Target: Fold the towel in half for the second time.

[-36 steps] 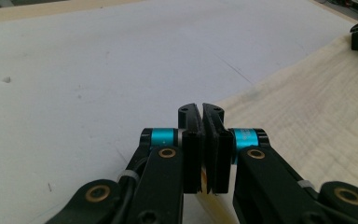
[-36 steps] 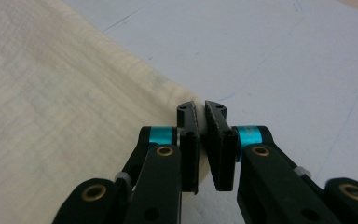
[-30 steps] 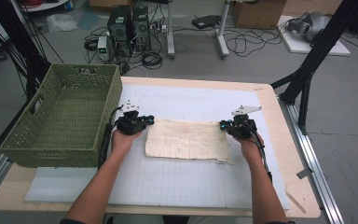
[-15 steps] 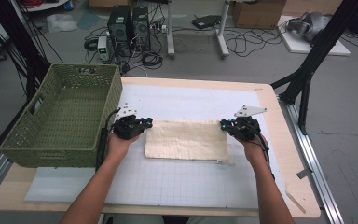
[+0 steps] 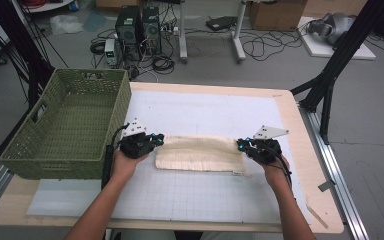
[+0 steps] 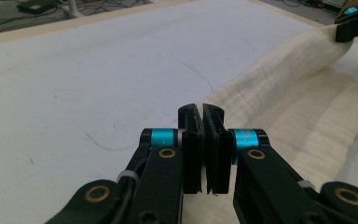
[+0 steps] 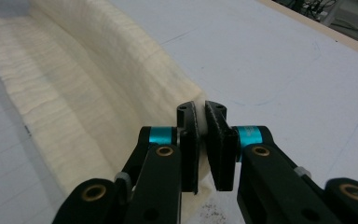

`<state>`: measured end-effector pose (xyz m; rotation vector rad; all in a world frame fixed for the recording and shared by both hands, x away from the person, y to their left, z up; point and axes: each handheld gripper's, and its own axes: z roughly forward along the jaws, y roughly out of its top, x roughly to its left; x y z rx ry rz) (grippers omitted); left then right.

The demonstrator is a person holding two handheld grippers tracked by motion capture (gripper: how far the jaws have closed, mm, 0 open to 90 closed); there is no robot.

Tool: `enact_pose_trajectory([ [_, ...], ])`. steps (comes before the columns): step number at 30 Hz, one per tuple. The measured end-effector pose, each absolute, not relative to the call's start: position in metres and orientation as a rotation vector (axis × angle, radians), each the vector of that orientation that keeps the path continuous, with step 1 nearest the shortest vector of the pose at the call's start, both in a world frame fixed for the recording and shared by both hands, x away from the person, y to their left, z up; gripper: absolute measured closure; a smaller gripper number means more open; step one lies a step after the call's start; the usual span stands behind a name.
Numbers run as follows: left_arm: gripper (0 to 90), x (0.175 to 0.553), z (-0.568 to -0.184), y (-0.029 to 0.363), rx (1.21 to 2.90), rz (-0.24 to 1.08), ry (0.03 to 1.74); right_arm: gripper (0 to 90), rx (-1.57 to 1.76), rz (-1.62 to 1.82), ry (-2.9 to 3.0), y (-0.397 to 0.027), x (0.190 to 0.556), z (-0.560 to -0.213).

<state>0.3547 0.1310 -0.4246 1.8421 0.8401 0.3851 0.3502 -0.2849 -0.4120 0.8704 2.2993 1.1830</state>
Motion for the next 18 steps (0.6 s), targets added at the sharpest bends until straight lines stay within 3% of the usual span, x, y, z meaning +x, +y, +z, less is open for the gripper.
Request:
enact_pose_trajectory([
  [18,85.1,0.32,-0.439,0.131,1.908,0.371,0.789,84.0,0.828,1.206,2.305,-0.289,0.308,-0.428],
])
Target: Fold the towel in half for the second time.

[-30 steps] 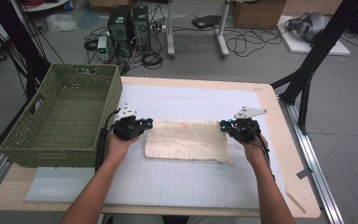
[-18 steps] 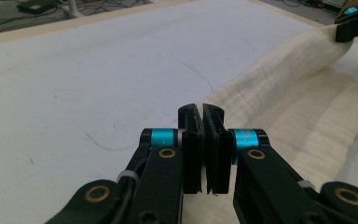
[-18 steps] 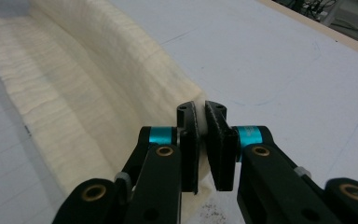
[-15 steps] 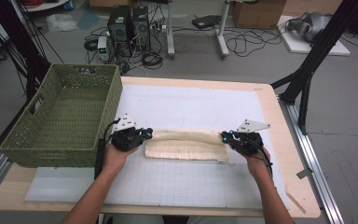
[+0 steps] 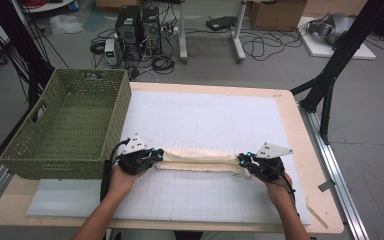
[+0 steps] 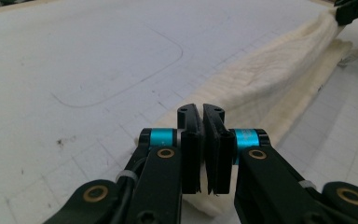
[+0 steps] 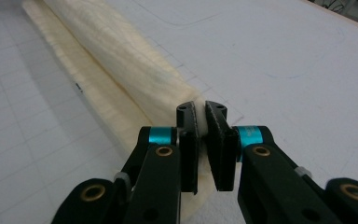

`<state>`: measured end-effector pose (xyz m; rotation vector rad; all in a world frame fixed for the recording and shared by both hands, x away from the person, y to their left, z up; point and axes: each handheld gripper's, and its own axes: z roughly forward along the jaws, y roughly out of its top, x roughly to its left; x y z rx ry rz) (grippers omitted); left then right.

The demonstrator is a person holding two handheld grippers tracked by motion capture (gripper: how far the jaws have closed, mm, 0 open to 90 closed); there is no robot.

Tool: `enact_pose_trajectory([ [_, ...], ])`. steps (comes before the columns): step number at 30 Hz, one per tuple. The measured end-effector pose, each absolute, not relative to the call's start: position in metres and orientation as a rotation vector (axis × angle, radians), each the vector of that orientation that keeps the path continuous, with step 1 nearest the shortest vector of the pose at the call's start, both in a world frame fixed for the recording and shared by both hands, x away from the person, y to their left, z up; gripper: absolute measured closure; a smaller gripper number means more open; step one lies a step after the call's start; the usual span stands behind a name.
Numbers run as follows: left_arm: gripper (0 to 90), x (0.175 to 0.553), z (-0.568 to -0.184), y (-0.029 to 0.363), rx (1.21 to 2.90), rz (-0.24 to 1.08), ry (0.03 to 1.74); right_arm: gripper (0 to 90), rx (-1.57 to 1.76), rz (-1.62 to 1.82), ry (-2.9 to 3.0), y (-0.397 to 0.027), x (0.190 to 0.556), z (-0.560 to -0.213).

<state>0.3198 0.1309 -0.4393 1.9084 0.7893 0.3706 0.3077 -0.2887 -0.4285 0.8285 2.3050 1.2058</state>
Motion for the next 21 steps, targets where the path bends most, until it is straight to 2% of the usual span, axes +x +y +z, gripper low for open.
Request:
enact_pose_trajectory([
  [5,82.1,0.314,-0.443,0.132,1.92,0.303,0.789,83.2,0.821,1.164,2.324,-0.29,0.303,-0.432],
  [6,79.3,0.313,-0.442,0.132,1.919,0.299,0.791,82.6,0.826,1.163,2.326,-0.29,0.302,-0.432],
  [9,60.9,0.314,-0.436,0.139,1.862,0.274,0.842,74.6,0.836,1.174,2.325,-0.294,0.299,-0.432],
  [13,50.6,0.313,-0.422,0.146,1.775,0.305,0.852,65.3,0.89,1.257,2.254,-0.305,0.29,-0.421],
  [21,54.6,0.327,-0.417,0.133,1.762,0.325,0.836,60.2,0.942,1.363,2.113,-0.306,0.289,-0.4],
])
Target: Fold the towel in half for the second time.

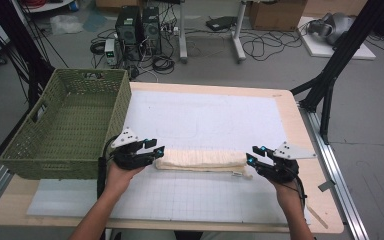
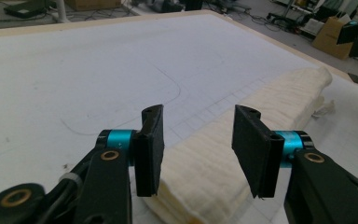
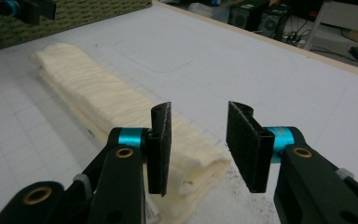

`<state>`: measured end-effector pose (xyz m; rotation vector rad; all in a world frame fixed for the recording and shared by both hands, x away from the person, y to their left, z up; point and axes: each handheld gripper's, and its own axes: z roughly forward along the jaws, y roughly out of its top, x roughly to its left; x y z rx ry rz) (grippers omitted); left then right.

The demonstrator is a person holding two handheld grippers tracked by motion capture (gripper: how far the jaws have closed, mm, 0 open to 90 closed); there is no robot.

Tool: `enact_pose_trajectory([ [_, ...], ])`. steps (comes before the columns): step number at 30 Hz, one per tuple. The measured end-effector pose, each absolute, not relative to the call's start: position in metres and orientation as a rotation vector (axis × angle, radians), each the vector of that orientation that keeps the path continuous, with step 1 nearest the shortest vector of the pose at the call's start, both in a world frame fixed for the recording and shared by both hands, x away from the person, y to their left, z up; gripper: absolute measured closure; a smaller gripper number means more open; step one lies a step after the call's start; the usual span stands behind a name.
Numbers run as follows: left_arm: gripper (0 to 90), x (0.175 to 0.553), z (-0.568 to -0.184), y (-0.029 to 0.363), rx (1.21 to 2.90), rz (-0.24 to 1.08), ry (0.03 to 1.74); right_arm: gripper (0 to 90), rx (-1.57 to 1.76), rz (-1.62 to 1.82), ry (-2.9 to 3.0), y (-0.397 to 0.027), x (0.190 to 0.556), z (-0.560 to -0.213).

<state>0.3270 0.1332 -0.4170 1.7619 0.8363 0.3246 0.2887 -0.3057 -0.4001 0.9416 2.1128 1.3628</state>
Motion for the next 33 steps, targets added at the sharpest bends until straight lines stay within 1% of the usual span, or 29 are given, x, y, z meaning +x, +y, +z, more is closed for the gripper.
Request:
enact_pose_trajectory([
  [4,56.8,0.335,-0.425,0.124,1.779,0.306,0.87,59.4,0.971,1.352,2.103,-0.29,0.298,-0.403],
  [8,59.1,0.336,-0.429,0.117,1.846,0.303,0.853,60.7,0.961,1.305,2.164,-0.268,0.308,-0.413],
  [13,65.6,0.335,-0.437,0.113,1.938,0.286,0.865,62.5,0.961,1.235,2.277,-0.251,0.311,-0.433],
  [16,68.7,0.334,-0.44,0.109,1.999,0.302,0.853,62.7,0.986,1.186,2.32,-0.251,0.311,-0.444],
  [20,74.0,0.334,-0.444,0.106,2.073,0.333,0.856,61.7,1.01,1.122,2.323,-0.257,0.312,-0.45],
  [25,80.7,0.326,-0.45,0.106,2.064,0.421,0.844,60.6,1.038,1.108,2.307,-0.265,0.314,-0.45],
  [28,82.4,0.322,-0.451,0.105,2.078,0.467,0.828,60.6,1.032,1.079,2.304,-0.265,0.311,-0.45],
  [31,83.1,0.32,-0.45,0.106,2.081,0.471,0.827,60.5,1.059,1.081,2.307,-0.267,0.31,-0.45],
  [33,83.1,0.32,-0.449,0.108,2.077,0.463,0.839,57.9,1.06,1.079,2.318,-0.269,0.309,-0.448],
])
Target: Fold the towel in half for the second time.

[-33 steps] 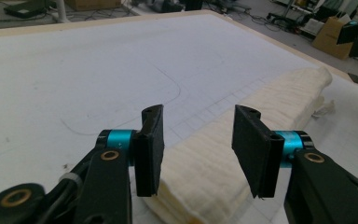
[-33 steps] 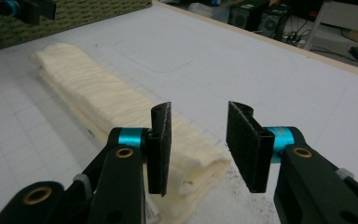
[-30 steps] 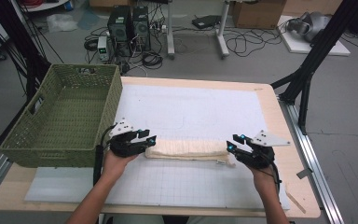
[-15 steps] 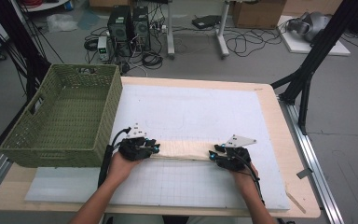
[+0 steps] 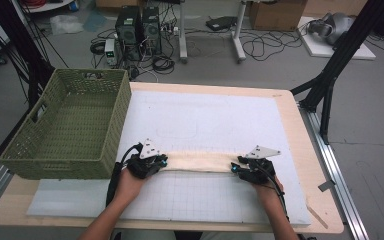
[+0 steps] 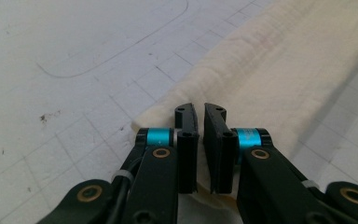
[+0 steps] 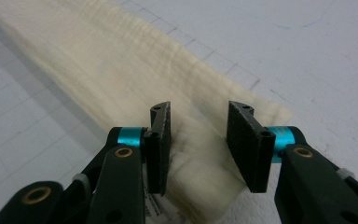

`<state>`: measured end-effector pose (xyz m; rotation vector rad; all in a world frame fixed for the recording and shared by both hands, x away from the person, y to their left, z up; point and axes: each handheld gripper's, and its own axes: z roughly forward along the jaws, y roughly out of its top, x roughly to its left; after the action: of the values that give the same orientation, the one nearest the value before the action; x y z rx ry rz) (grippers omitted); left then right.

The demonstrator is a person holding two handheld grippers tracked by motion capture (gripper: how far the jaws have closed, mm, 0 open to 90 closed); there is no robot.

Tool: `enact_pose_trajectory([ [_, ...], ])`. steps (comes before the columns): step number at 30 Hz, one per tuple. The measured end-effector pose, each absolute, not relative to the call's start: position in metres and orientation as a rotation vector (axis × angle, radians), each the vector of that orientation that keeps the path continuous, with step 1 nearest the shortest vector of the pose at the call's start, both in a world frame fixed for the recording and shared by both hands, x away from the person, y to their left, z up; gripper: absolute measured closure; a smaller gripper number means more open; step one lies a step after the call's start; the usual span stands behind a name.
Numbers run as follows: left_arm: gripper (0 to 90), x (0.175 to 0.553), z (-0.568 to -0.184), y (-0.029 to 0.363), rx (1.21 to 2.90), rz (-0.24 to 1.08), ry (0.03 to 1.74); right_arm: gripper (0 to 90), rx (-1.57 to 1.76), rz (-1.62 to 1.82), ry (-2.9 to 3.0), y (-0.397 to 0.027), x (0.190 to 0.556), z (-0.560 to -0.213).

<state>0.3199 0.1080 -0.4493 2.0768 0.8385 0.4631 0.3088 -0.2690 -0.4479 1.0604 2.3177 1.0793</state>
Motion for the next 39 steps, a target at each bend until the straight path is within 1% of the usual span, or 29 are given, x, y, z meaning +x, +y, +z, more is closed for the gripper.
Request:
enact_pose_trajectory([
  [1,82.7,0.32,-0.447,0.11,2.062,0.46,0.861,55.5,1.063,1.093,2.316,-0.271,0.308,-0.446],
  [4,78.9,0.32,-0.435,0.119,1.939,0.469,0.874,56.4,1.082,1.234,2.223,-0.282,0.302,-0.432],
  [6,75.7,0.322,-0.43,0.122,1.901,0.467,0.881,61.1,1.111,1.307,2.16,-0.29,0.301,-0.425],
  [7,74.4,0.323,-0.432,0.122,1.904,0.457,0.891,65.9,1.113,1.312,2.144,-0.293,0.301,-0.424],
  [8,73.7,0.324,-0.434,0.122,1.915,0.446,0.894,73.3,1.107,1.299,2.159,-0.294,0.302,-0.424],
  [9,73.7,0.326,-0.437,0.121,1.935,0.431,0.901,74.4,1.108,1.295,2.175,-0.293,0.302,-0.425],
  [12,75.8,0.328,-0.446,0.118,1.99,0.404,0.907,74.0,1.086,1.235,2.236,-0.284,0.306,-0.432],
  [15,76.7,0.329,-0.449,0.118,1.99,0.394,0.917,73.8,1.073,1.168,2.287,-0.276,0.309,-0.441],
  [21,78.9,0.325,-0.45,0.117,2.028,0.435,0.895,73.8,1.064,1.088,2.327,-0.279,0.309,-0.447],
  [25,81.6,0.325,-0.45,0.12,2.028,0.425,0.898,73.7,1.052,1.079,2.332,-0.279,0.308,-0.448],
  [27,81.6,0.324,-0.45,0.12,2.026,0.428,0.9,71.7,1.055,1.083,2.329,-0.28,0.307,-0.447],
  [28,81.4,0.324,-0.449,0.12,2.018,0.427,0.913,68.7,1.057,1.085,2.328,-0.28,0.306,-0.446],
  [29,80.1,0.323,-0.448,0.121,2.009,0.424,0.921,64.8,1.057,1.089,2.314,-0.282,0.305,-0.445],
  [30,77.4,0.322,-0.446,0.123,1.991,0.421,0.921,63.4,1.058,1.113,2.293,-0.284,0.304,-0.442],
  [33,70.2,0.321,-0.435,0.132,1.891,0.424,0.906,62.3,1.058,1.18,2.219,-0.292,0.298,-0.431],
  [35,63.0,0.319,-0.427,0.136,1.827,0.433,0.89,58.4,1.053,1.211,2.178,-0.298,0.294,-0.425],
  [37,54.7,0.317,-0.422,0.141,1.776,0.43,0.878,52.5,1.059,1.232,2.133,-0.303,0.291,-0.42],
  [39,44.9,0.316,-0.418,0.145,1.73,0.427,0.876,47.0,1.057,1.252,2.089,-0.309,0.286,-0.414],
])
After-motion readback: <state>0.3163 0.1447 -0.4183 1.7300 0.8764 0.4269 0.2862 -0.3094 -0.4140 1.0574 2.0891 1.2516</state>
